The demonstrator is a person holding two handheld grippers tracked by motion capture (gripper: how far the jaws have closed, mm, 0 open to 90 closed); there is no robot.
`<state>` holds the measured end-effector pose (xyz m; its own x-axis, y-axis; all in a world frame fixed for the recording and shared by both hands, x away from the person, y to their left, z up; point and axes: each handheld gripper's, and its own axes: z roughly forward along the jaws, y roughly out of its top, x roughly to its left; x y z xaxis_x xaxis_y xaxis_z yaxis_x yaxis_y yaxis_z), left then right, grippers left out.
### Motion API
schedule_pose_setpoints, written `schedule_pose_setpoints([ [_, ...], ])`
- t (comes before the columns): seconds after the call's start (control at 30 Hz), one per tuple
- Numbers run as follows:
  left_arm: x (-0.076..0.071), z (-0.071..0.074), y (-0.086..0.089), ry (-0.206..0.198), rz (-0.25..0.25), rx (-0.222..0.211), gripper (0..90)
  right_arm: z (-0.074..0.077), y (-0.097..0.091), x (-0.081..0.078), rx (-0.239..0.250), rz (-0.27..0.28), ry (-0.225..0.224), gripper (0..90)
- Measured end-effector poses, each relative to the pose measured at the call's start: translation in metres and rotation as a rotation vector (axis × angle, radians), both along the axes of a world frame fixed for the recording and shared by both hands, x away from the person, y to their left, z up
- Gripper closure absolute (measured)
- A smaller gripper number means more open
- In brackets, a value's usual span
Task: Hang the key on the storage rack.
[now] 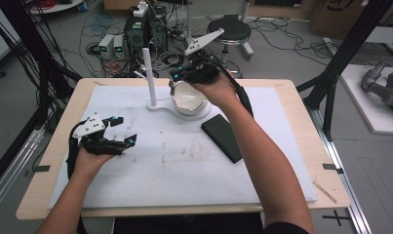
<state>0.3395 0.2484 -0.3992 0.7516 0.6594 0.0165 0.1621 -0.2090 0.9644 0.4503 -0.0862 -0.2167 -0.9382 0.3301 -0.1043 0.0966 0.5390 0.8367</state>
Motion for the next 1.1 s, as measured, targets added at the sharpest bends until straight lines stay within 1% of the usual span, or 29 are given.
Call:
schedule_pose_setpoints([
  [0.03, 0.0, 0.0, 0.0, 0.0, 0.0, 0.0, 13.9, 0.001, 0.006, 0.004, -0.002, 0.003, 0.006, 90.0],
  [0.07, -0.001, 0.0, 0.002, 0.0, 0.003, 0.0, 13.9, 0.001, 0.01, 0.006, -0.007, 0.004, 0.014, 90.0],
  [0.1, -0.001, 0.0, 0.002, 0.0, 0.003, 0.0, 13.9, 0.001, 0.01, 0.006, -0.007, 0.004, 0.014, 90.0],
  [0.13, -0.002, 0.0, 0.004, 0.0, 0.006, -0.003, 13.9, 0.001, 0.016, 0.009, -0.01, 0.007, 0.017, 90.0],
  [0.17, -0.003, 0.0, 0.005, -0.001, 0.009, -0.003, 13.9, 0.0, 0.028, 0.017, -0.02, 0.016, 0.017, 90.0],
  [0.23, -0.004, 0.0, 0.007, -0.001, 0.014, -0.004, 13.9, -0.003, 0.039, 0.024, -0.033, 0.02, 0.019, 90.0],
  [0.27, -0.004, 0.0, 0.008, -0.001, 0.017, -0.007, 13.9, -0.004, 0.043, 0.026, -0.032, 0.019, 0.021, 90.0],
  [0.3, -0.005, 0.0, 0.008, -0.001, 0.021, -0.009, 13.9, -0.005, 0.048, 0.029, -0.036, 0.015, 0.042, 90.0],
  [0.33, -0.004, 0.0, 0.008, -0.001, 0.021, -0.01, 13.9, -0.007, 0.054, 0.034, -0.041, 0.017, 0.039, 90.0],
  [0.37, -0.004, 0.0, 0.008, -0.002, 0.02, -0.01, 13.9, -0.009, 0.057, 0.036, -0.042, 0.013, 0.05, 90.0],
  [0.4, -0.004, 0.0, 0.009, -0.001, 0.021, -0.009, 13.9, -0.011, 0.061, 0.039, -0.039, 0.011, 0.047, 90.0],
  [0.47, -0.003, -0.001, 0.009, 0.0, 0.02, -0.012, 13.9, -0.015, 0.068, 0.045, -0.041, 0.003, 0.06, 90.0],
  [0.57, -0.002, -0.001, 0.008, -0.001, 0.017, -0.011, 13.9, -0.021, 0.079, 0.054, -0.058, -0.006, 0.064, 90.0],
  [0.6, -0.002, -0.001, 0.008, -0.001, 0.017, -0.011, 13.9, -0.023, 0.083, 0.056, -0.066, -0.013, 0.078, 90.0],
  [0.67, -0.002, -0.001, 0.008, -0.002, 0.016, -0.014, 13.9, -0.024, 0.088, 0.061, -0.065, -0.024, 0.082, 90.0],
  [0.8, -0.002, -0.001, 0.009, -0.003, 0.016, -0.019, 13.9, -0.023, 0.095, 0.069, -0.066, -0.05, 0.065, 90.0],
  [0.83, -0.001, -0.001, 0.01, 0.0, 0.02, -0.023, 13.9, -0.023, 0.096, 0.07, -0.066, -0.059, 0.077, 90.0],
  [0.87, -0.001, -0.001, 0.011, -0.003, 0.024, -0.018, 13.9, -0.023, 0.097, 0.071, -0.077, -0.062, 0.078, 90.0],
  [0.93, -0.001, -0.001, 0.011, -0.001, 0.026, -0.024, 13.9, -0.025, 0.098, 0.075, -0.086, -0.069, 0.078, 90.0],
  [1.0, -0.001, -0.001, 0.011, -0.001, 0.025, -0.027, 13.9, -0.027, 0.098, 0.077, -0.085, -0.082, 0.091, 90.0],
  [1.1, -0.002, -0.001, 0.011, -0.002, 0.023, -0.023, 13.9, -0.029, 0.097, 0.081, -0.083, -0.088, 0.096, 90.0],
])
